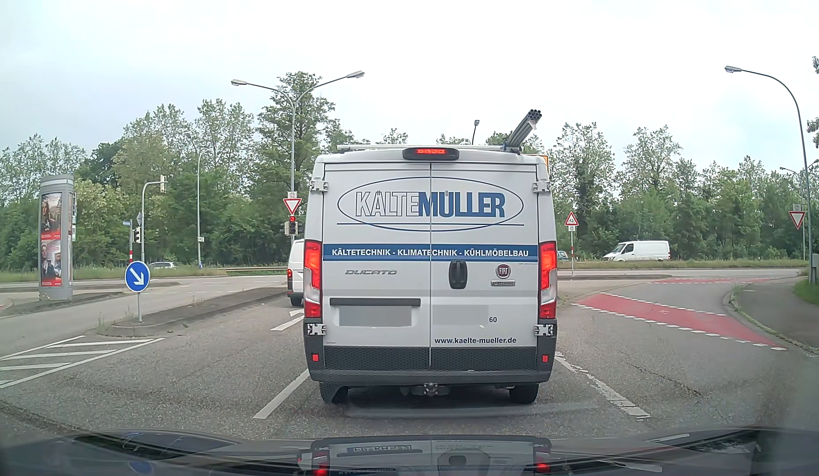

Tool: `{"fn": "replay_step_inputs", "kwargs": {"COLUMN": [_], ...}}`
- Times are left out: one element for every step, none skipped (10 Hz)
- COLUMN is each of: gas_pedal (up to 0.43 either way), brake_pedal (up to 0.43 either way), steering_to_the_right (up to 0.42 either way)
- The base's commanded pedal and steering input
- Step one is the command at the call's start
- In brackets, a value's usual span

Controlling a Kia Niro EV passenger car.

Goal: Follow the waypoints while adhering to traffic rules and regulations

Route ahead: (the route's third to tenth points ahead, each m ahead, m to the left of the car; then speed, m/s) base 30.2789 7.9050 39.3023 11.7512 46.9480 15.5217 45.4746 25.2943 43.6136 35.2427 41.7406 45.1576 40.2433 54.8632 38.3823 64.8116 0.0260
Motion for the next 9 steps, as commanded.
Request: {"fn": "replay_step_inputs", "kwargs": {"gas_pedal": [0.000, 0.000, 0.000, 0.000, 0.000, 0.000, 0.000, 0.000, 0.000], "brake_pedal": [0.250, 0.250, 0.250, 0.256, 0.256, 0.256, 0.256, 0.256, 0.256], "steering_to_the_right": [-0.001, -0.001, -0.001, -0.001, -0.001, -0.001, -0.001, -0.001, -0.001]}}
